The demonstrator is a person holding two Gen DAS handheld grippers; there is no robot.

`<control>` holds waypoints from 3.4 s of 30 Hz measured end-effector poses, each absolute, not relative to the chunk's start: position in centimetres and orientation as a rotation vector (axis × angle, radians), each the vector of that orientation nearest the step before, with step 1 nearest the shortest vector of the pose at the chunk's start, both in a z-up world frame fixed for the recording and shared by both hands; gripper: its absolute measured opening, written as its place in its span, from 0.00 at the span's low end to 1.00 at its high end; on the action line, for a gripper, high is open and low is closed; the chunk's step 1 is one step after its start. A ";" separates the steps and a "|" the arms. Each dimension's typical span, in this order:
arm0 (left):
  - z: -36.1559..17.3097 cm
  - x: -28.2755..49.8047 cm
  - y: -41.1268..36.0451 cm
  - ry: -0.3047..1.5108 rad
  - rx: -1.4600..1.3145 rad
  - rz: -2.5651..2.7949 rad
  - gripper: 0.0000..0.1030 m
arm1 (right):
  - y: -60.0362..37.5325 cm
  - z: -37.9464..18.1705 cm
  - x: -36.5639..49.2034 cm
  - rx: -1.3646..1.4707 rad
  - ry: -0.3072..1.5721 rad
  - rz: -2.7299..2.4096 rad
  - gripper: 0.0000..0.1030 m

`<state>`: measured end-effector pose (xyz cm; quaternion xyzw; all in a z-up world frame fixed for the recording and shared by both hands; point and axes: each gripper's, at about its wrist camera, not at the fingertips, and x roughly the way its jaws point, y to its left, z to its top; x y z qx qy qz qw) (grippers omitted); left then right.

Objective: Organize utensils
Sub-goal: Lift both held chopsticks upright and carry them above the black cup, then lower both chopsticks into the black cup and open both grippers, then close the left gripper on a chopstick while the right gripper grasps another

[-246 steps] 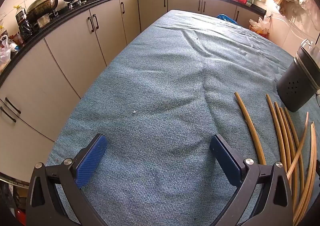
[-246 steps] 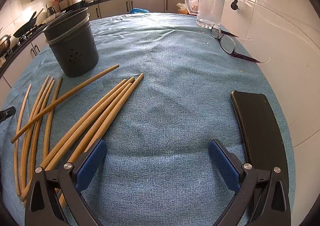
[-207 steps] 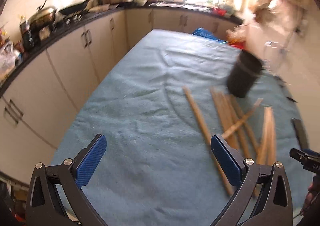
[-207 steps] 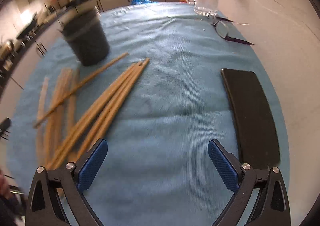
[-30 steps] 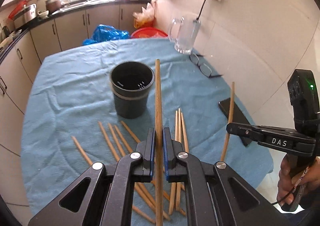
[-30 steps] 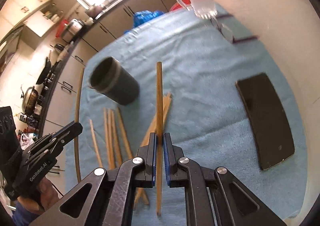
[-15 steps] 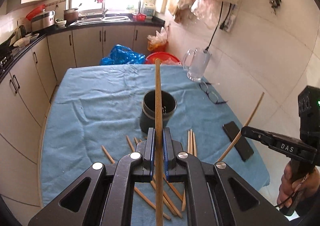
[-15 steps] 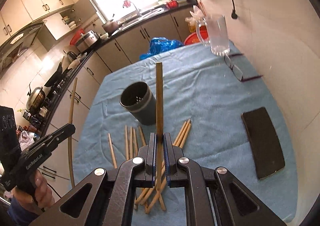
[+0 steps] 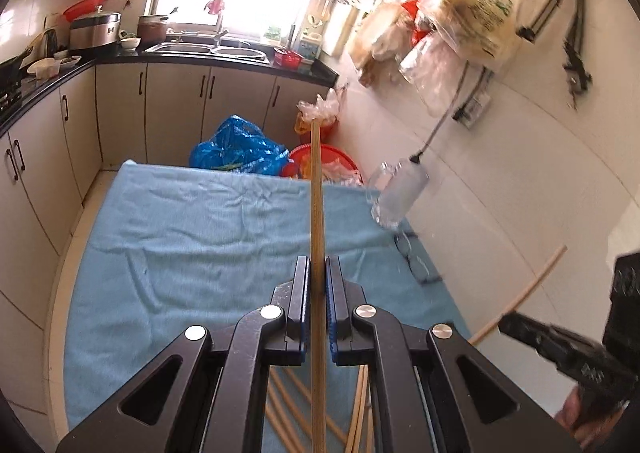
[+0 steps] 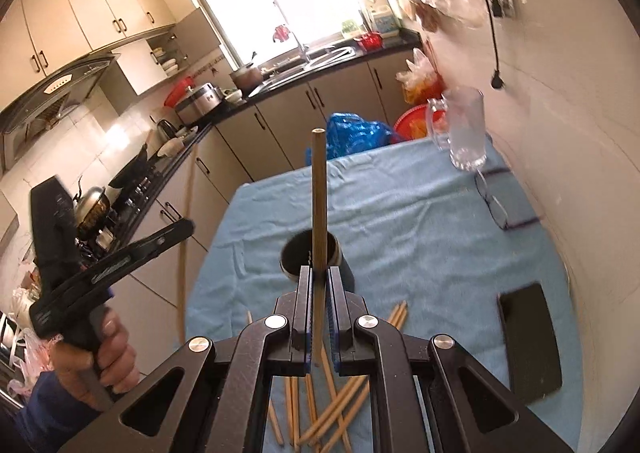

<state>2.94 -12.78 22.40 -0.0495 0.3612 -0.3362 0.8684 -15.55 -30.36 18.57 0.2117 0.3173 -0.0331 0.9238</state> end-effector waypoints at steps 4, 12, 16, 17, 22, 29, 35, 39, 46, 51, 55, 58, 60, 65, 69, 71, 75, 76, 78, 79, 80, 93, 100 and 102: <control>22.2 6.2 -14.8 0.746 -0.128 -0.674 0.07 | -31.1 19.9 -13.3 0.427 0.632 -0.056 0.07; 20.8 12.1 -19.0 0.724 -0.182 -0.605 0.07 | -33.3 21.5 -8.1 0.428 0.611 -0.031 0.07; 19.1 13.9 -20.3 0.713 -0.211 -0.575 0.07 | -34.0 21.3 -5.4 0.417 0.623 -0.017 0.07; 18.7 13.9 -20.4 0.715 -0.212 -0.573 0.07 | -34.1 21.0 -4.9 0.419 0.632 -0.014 0.07; 16.2 13.5 -20.9 0.701 -0.209 -0.576 0.07 | -34.2 18.6 -2.8 0.416 0.691 0.000 0.07; 14.8 11.5 -20.7 0.641 -0.142 -0.598 0.07 | -33.7 16.0 -1.5 0.408 0.762 0.018 0.07; 14.5 11.8 -19.9 0.653 -0.155 -0.599 0.07 | -33.4 15.0 -1.3 0.405 0.784 0.014 0.07; 14.5 11.7 -19.5 0.669 -0.154 -0.602 0.07 | -33.3 14.7 -1.0 0.407 0.809 0.011 0.08; 14.8 10.5 -18.1 0.691 -0.164 -0.598 0.36 | -34.1 15.4 -1.8 0.447 0.791 -0.006 0.38; 16.1 9.2 -16.6 0.692 -0.181 -0.609 0.36 | -34.5 16.0 -4.0 0.486 0.766 -0.011 0.38; 17.0 7.3 -14.1 0.695 -0.194 -0.587 0.43 | -34.2 15.0 -6.6 0.496 0.783 -0.008 0.38; 15.9 5.8 -11.8 0.751 -0.188 -0.563 0.43 | -33.1 12.5 -7.8 0.486 0.855 0.018 0.38; 14.2 4.9 -10.3 0.830 -0.171 -0.544 0.43 | -31.9 10.0 -8.2 0.469 0.927 0.034 0.38; 7.4 3.7 -6.6 1.087 -0.186 -0.444 0.43 | -28.2 4.9 -7.7 0.397 1.051 0.084 0.27; 4.0 3.3 -5.1 1.216 -0.219 -0.403 0.43 | -25.9 1.9 -6.1 0.323 1.128 0.104 0.26; 3.7 2.9 -5.3 1.225 -0.192 -0.400 0.43 | -25.0 1.0 -5.5 0.299 1.150 0.118 0.26; 3.1 2.6 -5.7 1.238 -0.153 -0.386 0.43 | -24.6 -0.5 -4.9 0.266 1.184 0.094 0.24; 3.0 2.5 -5.8 1.240 -0.150 -0.384 0.43 | -24.7 -0.7 -4.7 0.265 1.190 0.089 0.23; 2.9 2.4 -6.0 1.244 -0.140 -0.387 0.43 | -24.9 -1.1 -4.5 0.263 1.197 0.084 0.23; 2.9 2.4 -6.0 1.242 -0.133 -0.386 0.43 | -24.9 -1.1 -4.4 0.265 1.200 0.086 0.23; 2.9 2.3 -6.1 1.242 -0.129 -0.386 0.43 | -25.0 -1.1 -4.3 0.262 1.200 0.086 0.23; 2.4 3.1 -8.0 1.250 -0.036 -0.336 0.43 | -24.4 -1.6 -3.7 0.242 1.222 0.079 0.23; 2.3 3.0 -9.9 1.200 0.158 -0.249 0.18 | -23.2 -2.3 -2.5 0.195 1.230 0.060 0.11; 2.3 3.1 -9.6 1.196 0.164 -0.254 0.12 | -23.0 -2.3 -2.3 0.186 1.229 0.062 0.08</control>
